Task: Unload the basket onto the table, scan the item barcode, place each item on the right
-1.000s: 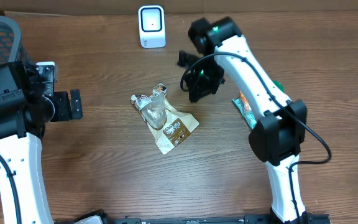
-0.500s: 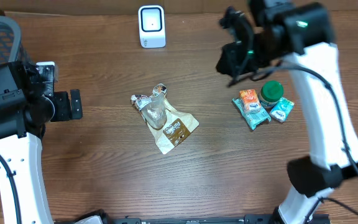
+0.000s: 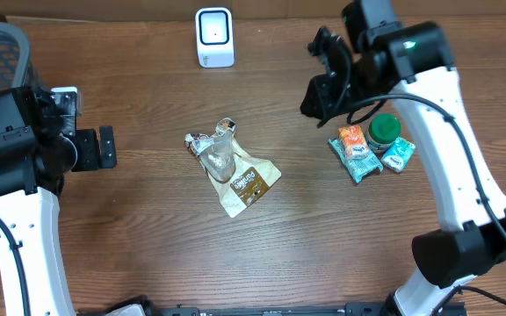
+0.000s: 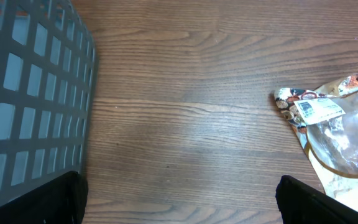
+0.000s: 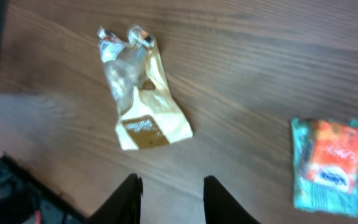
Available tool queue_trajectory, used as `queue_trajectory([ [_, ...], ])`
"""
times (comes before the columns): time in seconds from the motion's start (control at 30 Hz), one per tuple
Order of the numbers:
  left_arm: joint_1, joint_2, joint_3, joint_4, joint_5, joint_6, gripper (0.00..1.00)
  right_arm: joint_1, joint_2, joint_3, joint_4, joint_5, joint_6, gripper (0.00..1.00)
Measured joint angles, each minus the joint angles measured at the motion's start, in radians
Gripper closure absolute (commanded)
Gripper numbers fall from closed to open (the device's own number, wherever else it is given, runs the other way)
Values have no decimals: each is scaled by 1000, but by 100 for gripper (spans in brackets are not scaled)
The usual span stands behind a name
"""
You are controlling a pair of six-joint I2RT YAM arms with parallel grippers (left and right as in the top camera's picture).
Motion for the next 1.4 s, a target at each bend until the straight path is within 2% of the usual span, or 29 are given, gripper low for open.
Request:
queue_trajectory([
  [0.07,0,0,0,0,0,0,1,0,4,-87,87,-16,0,65],
  [0.1,0,0,0,0,0,0,1,0,5,-126,135,-25,0,60],
  [0.2,0,0,0,0,0,0,0,0,6,-244,270,-57,-5,40],
  [0.23,0,0,0,0,0,0,0,0,6,-287,327,-74,0,29],
  [0.33,0,0,0,1,0,0,0,0,7,-395,476,-112,2,14],
  [0.4,0,0,0,0,0,0,0,0,7,-460,559,-129,-3,10],
  [0.53,0,0,0,1,0,0,1,1,20,-548,650,-158,-36,10],
  [0.7,0,0,0,0,0,0,0,0,90,-560,726,-217,-84,10],
  [1.07,0,0,0,0,0,0,0,21,267,-561,768,-370,-135,11],
  [1.23,0,0,0,0,0,0,1,64,269,-561,785,-394,-64,16],
  [1.4,0,0,0,0,0,0,0,121,299,-561,797,-424,98,18],
])
